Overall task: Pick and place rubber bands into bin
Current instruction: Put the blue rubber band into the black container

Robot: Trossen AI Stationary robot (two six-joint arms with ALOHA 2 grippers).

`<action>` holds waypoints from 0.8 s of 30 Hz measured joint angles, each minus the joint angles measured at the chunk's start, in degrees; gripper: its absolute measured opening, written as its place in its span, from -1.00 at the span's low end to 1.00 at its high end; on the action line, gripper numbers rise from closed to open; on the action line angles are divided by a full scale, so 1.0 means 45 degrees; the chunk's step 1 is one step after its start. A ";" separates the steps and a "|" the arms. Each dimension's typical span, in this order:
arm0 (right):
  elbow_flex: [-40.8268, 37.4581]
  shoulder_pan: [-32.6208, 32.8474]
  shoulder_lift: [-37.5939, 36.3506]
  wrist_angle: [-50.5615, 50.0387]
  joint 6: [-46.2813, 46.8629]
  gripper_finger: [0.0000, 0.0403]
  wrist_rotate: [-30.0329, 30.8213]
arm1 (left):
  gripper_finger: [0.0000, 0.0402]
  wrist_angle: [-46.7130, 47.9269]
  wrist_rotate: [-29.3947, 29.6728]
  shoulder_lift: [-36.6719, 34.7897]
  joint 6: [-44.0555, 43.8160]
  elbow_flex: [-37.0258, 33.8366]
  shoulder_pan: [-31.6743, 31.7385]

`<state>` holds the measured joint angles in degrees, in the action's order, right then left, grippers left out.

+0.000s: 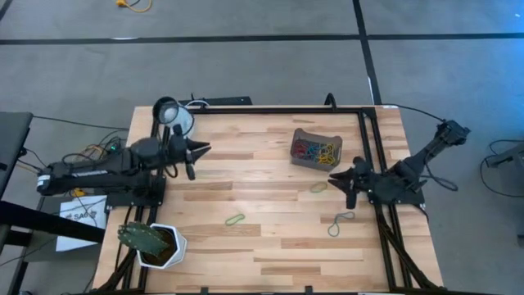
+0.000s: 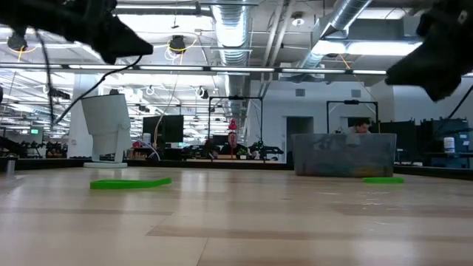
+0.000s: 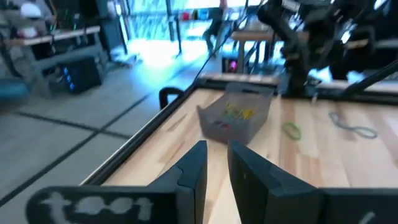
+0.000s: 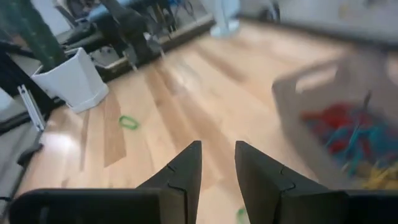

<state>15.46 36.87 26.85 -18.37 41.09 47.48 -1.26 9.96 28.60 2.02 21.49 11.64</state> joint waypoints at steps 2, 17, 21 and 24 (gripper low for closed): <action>0.0000 -0.0515 0.0838 0.0478 0.0717 -0.54 -0.0889 | -0.73 -0.0936 -0.0276 -0.0528 -0.0005 -0.0852 0.0005; 0.3739 -0.3085 0.7727 -0.0965 0.1591 -0.54 -0.8355 | -0.73 -0.1857 0.0235 -0.1194 -0.0719 -0.1518 0.0015; 0.5227 -0.2852 0.9103 -0.3491 0.1992 -0.54 -1.0630 | -0.73 -0.1806 0.0225 -0.1194 -0.0719 -0.1518 0.0015; 0.5767 -0.2604 1.0071 -0.4984 0.2955 -0.54 -1.1399 | -0.73 -0.1801 0.0224 -0.1189 -0.0723 -0.1518 0.0015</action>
<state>41.42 25.16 72.16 -40.80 54.39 -3.81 -9.37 10.96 23.24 -1.23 14.66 11.70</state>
